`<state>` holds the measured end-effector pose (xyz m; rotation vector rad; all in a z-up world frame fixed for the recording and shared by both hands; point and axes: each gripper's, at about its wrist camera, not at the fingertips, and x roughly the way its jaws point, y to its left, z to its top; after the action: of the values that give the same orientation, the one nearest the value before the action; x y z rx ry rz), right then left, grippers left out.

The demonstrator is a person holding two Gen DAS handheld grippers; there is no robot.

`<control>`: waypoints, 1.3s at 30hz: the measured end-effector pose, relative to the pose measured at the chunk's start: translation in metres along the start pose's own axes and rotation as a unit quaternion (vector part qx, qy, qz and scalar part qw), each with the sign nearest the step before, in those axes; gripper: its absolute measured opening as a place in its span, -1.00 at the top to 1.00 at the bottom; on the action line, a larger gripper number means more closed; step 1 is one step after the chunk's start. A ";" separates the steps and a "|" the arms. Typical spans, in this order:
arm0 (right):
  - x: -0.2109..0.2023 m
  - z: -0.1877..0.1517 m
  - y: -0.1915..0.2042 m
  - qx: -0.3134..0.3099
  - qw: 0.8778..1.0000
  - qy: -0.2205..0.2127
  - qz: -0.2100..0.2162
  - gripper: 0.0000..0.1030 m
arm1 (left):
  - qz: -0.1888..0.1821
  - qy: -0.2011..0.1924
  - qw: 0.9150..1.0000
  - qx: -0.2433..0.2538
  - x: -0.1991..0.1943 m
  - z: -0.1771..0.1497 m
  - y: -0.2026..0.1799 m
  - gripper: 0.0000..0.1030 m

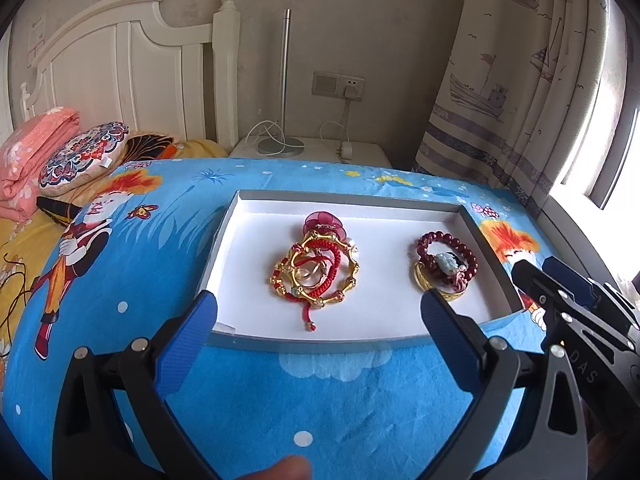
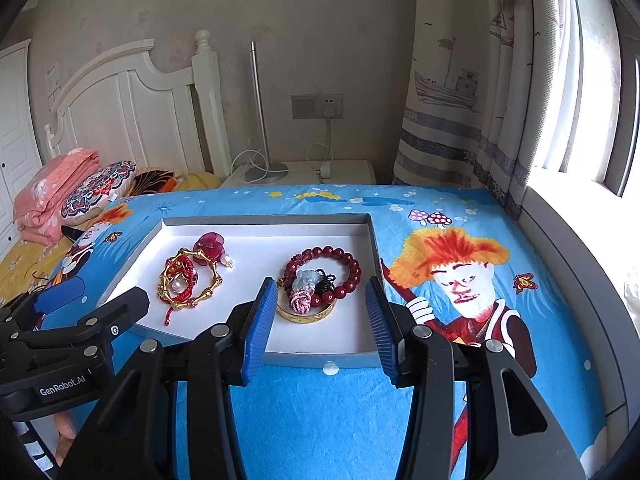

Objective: Organize jewelry

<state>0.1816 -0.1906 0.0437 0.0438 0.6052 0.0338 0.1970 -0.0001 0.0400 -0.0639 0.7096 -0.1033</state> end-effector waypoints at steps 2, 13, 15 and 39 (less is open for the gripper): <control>0.000 0.000 0.000 0.000 1.000 0.000 0.000 0.15 | 0.001 0.000 1.000 0.000 0.000 0.000 0.000 -0.91; -0.001 -0.001 0.000 0.000 1.000 0.000 0.002 0.15 | 0.003 0.001 1.000 0.000 0.000 0.000 0.000 -0.91; -0.001 -0.001 0.000 0.000 1.000 0.000 0.003 0.15 | 0.003 0.001 1.000 0.001 0.001 0.001 0.000 -0.91; 0.000 -0.001 0.001 0.000 1.000 0.002 0.004 0.15 | 0.006 0.003 1.000 0.002 0.003 0.003 0.001 -0.91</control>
<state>0.1807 -0.1896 0.0434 0.0460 0.6091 0.0410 0.2018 0.0004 0.0403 -0.0562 0.7152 -0.0924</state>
